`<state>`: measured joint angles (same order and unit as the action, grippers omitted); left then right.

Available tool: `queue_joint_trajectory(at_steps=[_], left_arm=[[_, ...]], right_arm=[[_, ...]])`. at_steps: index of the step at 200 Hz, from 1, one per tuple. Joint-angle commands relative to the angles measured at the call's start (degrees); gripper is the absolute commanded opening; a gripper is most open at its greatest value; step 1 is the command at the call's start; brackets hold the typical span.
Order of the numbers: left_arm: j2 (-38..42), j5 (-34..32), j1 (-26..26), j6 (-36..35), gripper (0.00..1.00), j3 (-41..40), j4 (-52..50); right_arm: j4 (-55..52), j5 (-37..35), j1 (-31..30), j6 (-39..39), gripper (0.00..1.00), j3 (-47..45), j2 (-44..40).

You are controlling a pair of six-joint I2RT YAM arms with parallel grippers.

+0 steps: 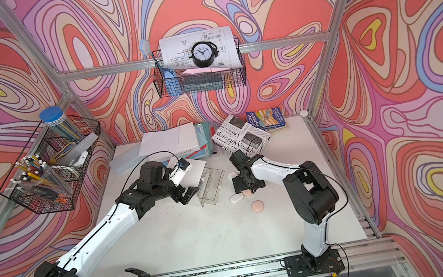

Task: Put the bluetooth earphones in the drawer according to color
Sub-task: Pick up the Bluetooth earphone from the center of the board.

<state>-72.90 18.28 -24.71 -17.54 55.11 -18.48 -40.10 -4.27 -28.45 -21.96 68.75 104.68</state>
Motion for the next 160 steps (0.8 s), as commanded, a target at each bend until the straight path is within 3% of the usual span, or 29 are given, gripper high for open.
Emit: queue_joint_trajectory(at_steps=[1, 79, 129, 160], left_arm=[[0.1, 0.8, -0.1, -0.4, 0.99, 1.0, -0.9], [-0.2, 1.0, -0.1, -0.3, 0.99, 1.1, -0.9], [-0.1, 1.0, -0.1, -0.7, 0.99, 1.0, -1.0], [-0.3, 1.3, -0.1, -0.7, 0.98, 1.1, -1.2]], right_arm=[[-1.0, -2.8, -0.4, -1.0, 0.87, -0.8, -1.7], [-4.2, -3.4, -0.4, -1.2, 0.83, -0.7, 0.0], [-3.7, -1.5, -0.4, -1.3, 0.71, 0.0, 2.4], [-3.0, -0.9, -0.4, -1.7, 0.70, -0.1, 3.2]])
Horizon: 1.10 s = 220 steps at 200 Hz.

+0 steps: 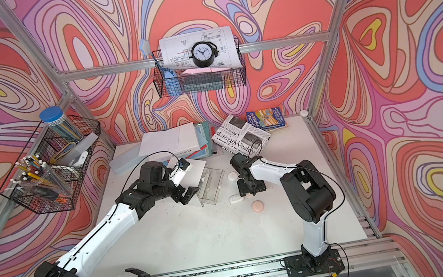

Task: Put the bluetooth earphones in the drawer according to color
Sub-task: Pick up the Bluetooth earphone from the center of the board.

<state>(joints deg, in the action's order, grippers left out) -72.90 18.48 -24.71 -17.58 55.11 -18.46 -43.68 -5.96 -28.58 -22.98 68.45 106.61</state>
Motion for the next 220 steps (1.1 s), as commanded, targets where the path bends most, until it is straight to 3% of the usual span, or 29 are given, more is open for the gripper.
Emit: queue_joint_trajectory(at_steps=[1, 80, 117, 141, 179, 220], left_arm=[[-0.3, 1.1, -0.1, -0.6, 0.98, 1.1, -1.2], [1.4, 6.4, -0.1, -3.0, 0.99, -0.2, -1.0], [1.0, 7.8, -0.1, -3.5, 0.99, 0.2, -2.1], [1.0, 8.6, -0.1, -3.7, 0.99, 0.2, -2.3], [1.8, 8.8, 0.0, -3.2, 0.98, 0.3, -1.8], [4.4, 9.0, 0.4, -2.1, 0.98, -0.5, 0.2]], right_arm=[[0.7, 0.8, -0.3, -0.6, 0.70, 0.2, 1.3], [2.5, 2.7, -0.3, -1.7, 0.54, -0.5, 2.4], [2.9, 2.4, -0.3, -2.0, 0.26, -1.0, 1.9], [3.0, 1.7, -0.3, -2.2, 0.00, -1.0, 1.5], [7.0, -1.5, -0.3, -1.7, 0.00, -2.2, -5.7], [14.1, -2.0, -2.5, 5.8, 0.00, -0.2, -13.5]])
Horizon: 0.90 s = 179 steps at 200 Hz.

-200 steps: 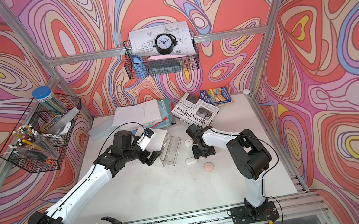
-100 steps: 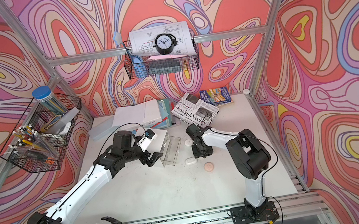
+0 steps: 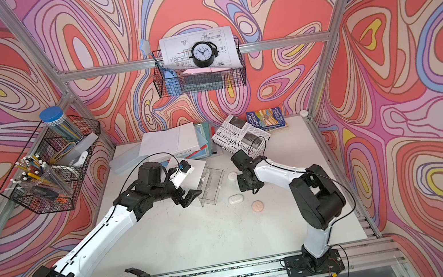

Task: Put the bluetooth earphones in the drawer according to color
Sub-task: Pick up the Bluetooth earphone from the center of the board, then place the bluetooth earphone in the drawer.

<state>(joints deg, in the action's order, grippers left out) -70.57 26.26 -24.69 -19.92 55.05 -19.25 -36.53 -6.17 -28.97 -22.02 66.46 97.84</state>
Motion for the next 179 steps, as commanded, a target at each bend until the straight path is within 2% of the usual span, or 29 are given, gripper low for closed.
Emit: queue_joint_trajectory(at_steps=[1, 25, 61, 116, 179], left_arm=[[2.1, 1.1, 0.4, 0.3, 0.98, -0.5, 1.0], [3.3, 0.1, 1.1, -0.8, 0.99, 0.4, -0.8], [6.6, 1.7, 5.5, -1.1, 0.98, 0.2, -1.8], [6.0, -1.3, 7.4, -4.5, 0.99, 1.1, -6.6], [6.4, -1.2, 7.8, -4.3, 0.98, 0.2, -5.5]], right_arm=[[7.2, -1.9, -2.3, 5.0, 0.00, 1.8, -4.9], [12.8, -2.5, -4.5, 7.2, 0.00, 2.0, -8.1], [19.2, -0.3, -7.7, 10.7, 0.00, 1.4, -9.6], [17.5, 5.1, -10.1, 9.8, 0.00, 4.6, -4.0], [19.3, 9.2, -11.3, 8.4, 0.00, 5.2, 0.2]])
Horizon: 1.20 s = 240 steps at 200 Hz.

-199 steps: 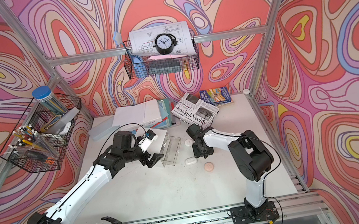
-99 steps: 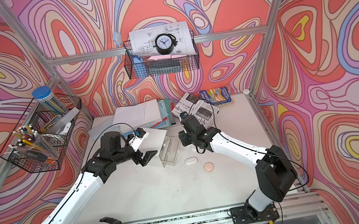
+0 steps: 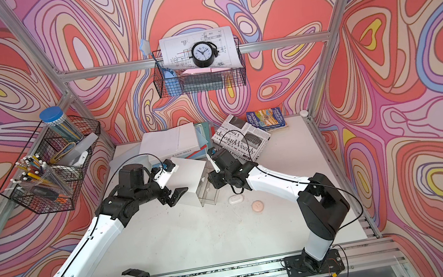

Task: Put the bluetooth earphones in the drawer according to color
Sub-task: Place the bluetooth earphone in the drawer.

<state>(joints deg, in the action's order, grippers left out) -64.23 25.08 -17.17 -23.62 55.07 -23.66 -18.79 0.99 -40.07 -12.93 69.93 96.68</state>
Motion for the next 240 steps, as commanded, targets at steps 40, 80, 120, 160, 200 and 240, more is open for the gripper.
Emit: queue_joint_trajectory(at_steps=[40, 80, 120, 160, 200, 240], left_arm=[[-2.4, 2.5, 0.3, -0.7, 0.99, 1.7, -3.3], [-1.9, 2.3, 0.3, -0.5, 0.98, 1.3, -2.3], [-3.0, 2.5, 0.3, 0.2, 0.98, 1.4, -2.1], [-4.0, 2.0, 0.0, 0.8, 0.98, 1.6, -1.5], [-1.6, -0.6, -0.5, 0.6, 0.99, 0.3, 1.0], [1.2, -2.7, -1.5, -0.9, 0.98, -2.1, 3.5]], right_arm=[[1.6, 3.6, -0.2, -1.6, 0.35, 1.8, 2.8], [1.7, 2.8, -0.2, -2.3, 0.60, 1.6, 3.4], [1.6, 2.7, -0.2, -2.2, 0.78, 1.8, 4.0], [0.8, -0.3, -0.2, -2.1, 0.87, 1.6, 2.8], [-1.6, -3.1, -0.2, -2.4, 0.88, 1.1, 0.9], [-7.0, -11.4, 0.1, -1.3, 0.93, 0.2, -6.7]])
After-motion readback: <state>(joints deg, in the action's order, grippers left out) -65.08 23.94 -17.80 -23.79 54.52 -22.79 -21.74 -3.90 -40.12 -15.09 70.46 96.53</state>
